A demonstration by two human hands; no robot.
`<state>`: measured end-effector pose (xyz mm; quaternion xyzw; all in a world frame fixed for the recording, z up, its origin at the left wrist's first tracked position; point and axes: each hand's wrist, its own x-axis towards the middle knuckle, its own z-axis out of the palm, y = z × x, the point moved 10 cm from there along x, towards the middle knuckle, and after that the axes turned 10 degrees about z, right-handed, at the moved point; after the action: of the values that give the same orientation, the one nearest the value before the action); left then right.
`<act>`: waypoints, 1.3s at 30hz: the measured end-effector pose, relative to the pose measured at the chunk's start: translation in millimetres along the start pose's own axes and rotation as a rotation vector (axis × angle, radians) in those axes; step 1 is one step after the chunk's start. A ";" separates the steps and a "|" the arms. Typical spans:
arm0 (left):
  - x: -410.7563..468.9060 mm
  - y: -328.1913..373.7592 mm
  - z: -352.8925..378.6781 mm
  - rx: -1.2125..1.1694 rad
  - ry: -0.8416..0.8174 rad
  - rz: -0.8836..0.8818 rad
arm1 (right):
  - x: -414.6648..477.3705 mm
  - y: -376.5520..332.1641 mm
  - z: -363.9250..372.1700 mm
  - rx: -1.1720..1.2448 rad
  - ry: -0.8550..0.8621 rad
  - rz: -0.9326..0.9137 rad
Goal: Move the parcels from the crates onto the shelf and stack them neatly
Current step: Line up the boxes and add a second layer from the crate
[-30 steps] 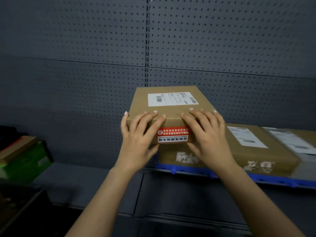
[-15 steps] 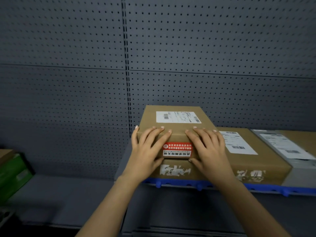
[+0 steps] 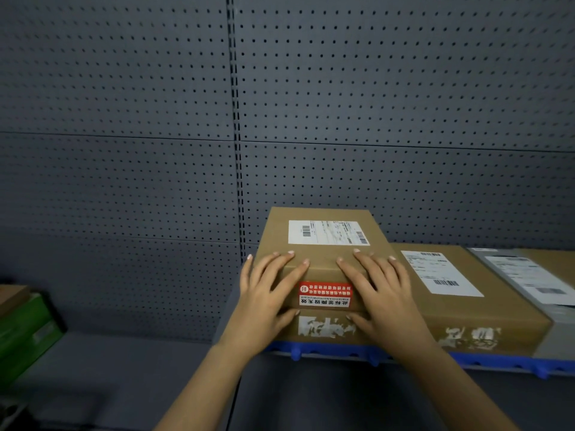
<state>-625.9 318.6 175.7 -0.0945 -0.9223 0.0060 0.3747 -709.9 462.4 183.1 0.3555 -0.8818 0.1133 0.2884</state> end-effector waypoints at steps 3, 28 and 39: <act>-0.6 -1.0 -3.3 -0.037 0.025 0.009 | 1.9 -0.7 -2.7 0.012 0.013 -0.014; -3.9 -5.4 -7.6 -0.111 0.059 -0.025 | 3.9 5.0 1.2 0.086 -0.048 0.004; -4.9 -3.4 -7.5 -0.092 0.058 -0.029 | 2.2 6.1 -2.6 0.147 -0.056 0.037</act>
<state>-617.8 313.9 178.1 -0.0982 -0.9116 -0.0445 0.3968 -714.3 466.6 186.5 0.3624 -0.8853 0.1729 0.2346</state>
